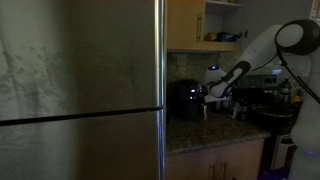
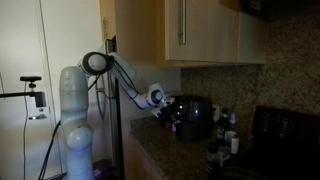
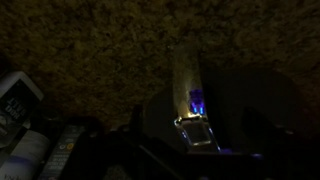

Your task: Open the air fryer

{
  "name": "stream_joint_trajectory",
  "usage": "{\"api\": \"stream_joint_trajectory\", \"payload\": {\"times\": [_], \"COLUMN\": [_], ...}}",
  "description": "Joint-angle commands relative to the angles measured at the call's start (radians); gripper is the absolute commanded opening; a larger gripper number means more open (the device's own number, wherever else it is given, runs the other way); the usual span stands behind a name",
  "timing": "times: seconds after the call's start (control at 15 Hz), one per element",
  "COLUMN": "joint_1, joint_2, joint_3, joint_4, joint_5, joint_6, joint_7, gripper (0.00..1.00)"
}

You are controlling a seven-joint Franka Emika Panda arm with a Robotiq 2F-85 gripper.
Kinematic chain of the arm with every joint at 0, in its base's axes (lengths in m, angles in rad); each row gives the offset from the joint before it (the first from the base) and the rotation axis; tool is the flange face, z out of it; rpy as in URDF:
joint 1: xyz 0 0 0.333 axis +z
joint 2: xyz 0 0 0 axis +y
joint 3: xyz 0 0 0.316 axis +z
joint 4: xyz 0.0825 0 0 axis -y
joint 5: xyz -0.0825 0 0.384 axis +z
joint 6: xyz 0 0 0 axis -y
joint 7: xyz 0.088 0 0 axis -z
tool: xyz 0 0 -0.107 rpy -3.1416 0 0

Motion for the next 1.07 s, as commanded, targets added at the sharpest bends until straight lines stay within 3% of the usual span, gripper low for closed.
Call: {"api": "stream_joint_trajectory", "payload": {"times": [0.0,0.4,0.73,0.87,1.0], "joint_1": [-0.014,-0.010,-0.002,-0.022,-0.081], "joint_2": [0.054,0.150,0.162,0.155,0.143], "joint_3": [-0.020,-0.026,-0.059,-0.037,0.064], "joint_4": [0.008,0.018,0.030,0.015,-0.038], "joint_5": [-0.055,-0.075,-0.151,-0.115,0.021], "joint_6": [0.094,0.296,0.345,0.368,0.401], "joint_7": [-0.020,-0.038,-0.015,-0.047,-0.162], "gripper": [1.00,1.00,1.00,1.00,1.00]}}
